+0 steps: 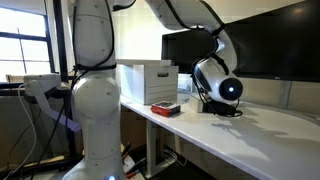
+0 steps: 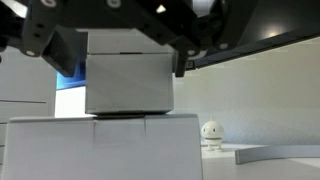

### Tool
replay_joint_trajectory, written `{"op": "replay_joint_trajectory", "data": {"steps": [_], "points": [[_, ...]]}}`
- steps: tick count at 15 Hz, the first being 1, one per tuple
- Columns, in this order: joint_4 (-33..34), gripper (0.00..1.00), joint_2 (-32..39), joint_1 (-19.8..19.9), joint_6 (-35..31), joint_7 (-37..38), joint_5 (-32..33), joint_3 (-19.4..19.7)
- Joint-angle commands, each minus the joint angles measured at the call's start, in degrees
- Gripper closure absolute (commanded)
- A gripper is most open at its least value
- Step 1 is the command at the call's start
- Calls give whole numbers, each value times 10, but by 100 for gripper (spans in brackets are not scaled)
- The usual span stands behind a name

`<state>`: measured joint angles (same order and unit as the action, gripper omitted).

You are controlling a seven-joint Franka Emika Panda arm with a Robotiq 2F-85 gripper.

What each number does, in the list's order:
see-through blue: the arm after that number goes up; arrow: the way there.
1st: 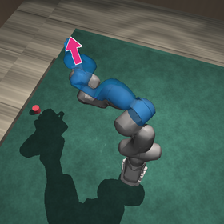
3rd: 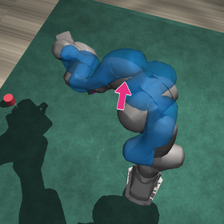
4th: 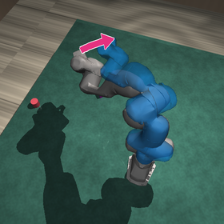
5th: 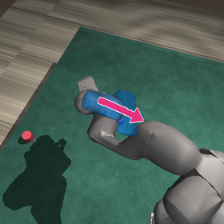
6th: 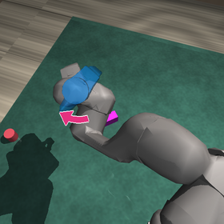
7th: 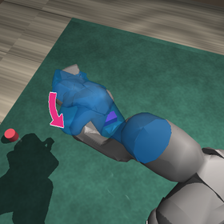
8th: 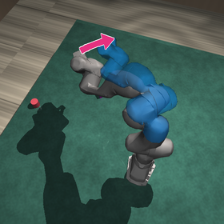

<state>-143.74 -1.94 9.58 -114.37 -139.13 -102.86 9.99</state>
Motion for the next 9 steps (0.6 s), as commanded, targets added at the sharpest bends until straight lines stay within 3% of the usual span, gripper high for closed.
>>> {"op": "replay_joint_trajectory", "data": {"steps": [1, 9], "points": [[14, 0, 14, 5, 6, -25, 12, 2], [36, 0, 34, 4, 9, -26, 19, 4]]}}
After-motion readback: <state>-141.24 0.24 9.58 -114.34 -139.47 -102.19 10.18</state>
